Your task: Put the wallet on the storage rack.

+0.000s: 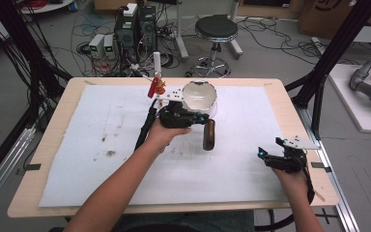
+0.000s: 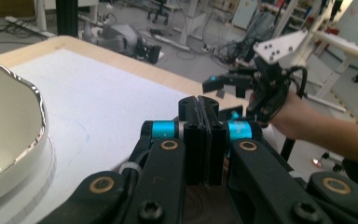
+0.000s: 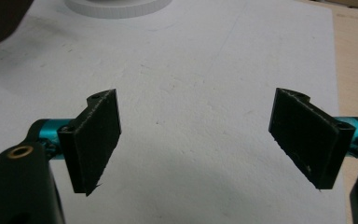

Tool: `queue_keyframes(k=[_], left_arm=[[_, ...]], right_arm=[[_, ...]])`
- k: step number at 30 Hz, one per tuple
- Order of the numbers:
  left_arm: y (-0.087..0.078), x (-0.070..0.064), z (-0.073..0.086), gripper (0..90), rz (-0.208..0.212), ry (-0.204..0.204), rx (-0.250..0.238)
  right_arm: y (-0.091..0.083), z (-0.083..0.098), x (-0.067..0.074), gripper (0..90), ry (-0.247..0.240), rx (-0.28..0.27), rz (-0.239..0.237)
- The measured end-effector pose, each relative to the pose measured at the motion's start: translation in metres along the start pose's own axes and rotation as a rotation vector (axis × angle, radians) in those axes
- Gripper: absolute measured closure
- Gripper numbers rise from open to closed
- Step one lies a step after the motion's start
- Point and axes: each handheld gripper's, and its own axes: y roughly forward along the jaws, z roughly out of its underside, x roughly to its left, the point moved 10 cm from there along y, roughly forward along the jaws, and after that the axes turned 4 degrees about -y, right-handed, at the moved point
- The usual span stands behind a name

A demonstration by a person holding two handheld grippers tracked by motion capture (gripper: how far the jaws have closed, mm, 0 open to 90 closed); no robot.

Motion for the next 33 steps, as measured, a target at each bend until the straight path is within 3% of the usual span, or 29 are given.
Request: queue_keyframes(k=[9, 19, 21, 33], left_arm=[[-0.004, 0.012, -0.021, 89.0, -0.033, -0.014, -0.053], [-0.012, 0.028, -0.057, 88.9, -0.085, 0.012, -0.079], [-0.014, 0.034, -0.062, 88.9, -0.102, 0.020, -0.077], [-0.013, 0.071, -0.079, 88.9, -0.192, -0.019, -0.099]], right_arm=[[0.000, 0.000, 0.000, 16.7, -0.001, 0.003, -0.002], [0.000, 0.001, -0.001, 16.7, 0.003, 0.004, -0.002], [0.000, 0.002, -0.001, 16.7, 0.007, 0.006, -0.002], [0.001, 0.002, -0.003, 16.7, 0.006, 0.007, 0.001]])
